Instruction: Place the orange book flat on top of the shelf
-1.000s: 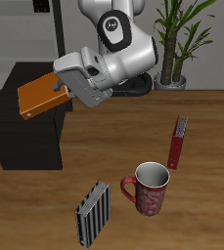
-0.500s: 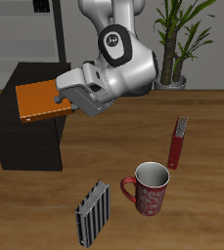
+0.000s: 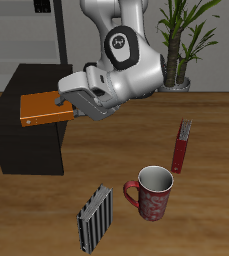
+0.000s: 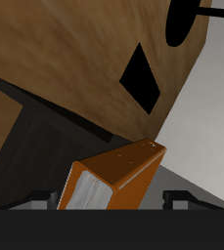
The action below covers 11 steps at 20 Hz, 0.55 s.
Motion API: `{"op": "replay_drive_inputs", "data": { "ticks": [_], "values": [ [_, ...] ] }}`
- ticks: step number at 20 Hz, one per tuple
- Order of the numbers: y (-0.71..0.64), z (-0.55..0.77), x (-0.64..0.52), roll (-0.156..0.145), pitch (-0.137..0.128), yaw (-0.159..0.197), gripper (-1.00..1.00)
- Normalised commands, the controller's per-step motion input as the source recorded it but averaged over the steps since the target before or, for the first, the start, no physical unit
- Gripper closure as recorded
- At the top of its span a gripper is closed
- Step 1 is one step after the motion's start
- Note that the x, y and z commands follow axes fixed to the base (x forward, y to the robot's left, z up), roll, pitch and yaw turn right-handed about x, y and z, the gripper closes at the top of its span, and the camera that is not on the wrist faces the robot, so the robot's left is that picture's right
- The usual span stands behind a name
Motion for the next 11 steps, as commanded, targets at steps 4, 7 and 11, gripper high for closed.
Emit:
{"op": "replay_drive_inputs", "data": {
  "ticks": [4, 7, 11],
  "values": [
    [0.22, 0.27, -0.11, 0.124, 0.009, -0.184, -1.0],
    [0.62, 0.42, -0.28, 0.36, -0.159, -0.245, -1.0],
    [0.43, 0.21, -0.17, 0.172, -0.13, -0.068, -1.0]
  ]
}}
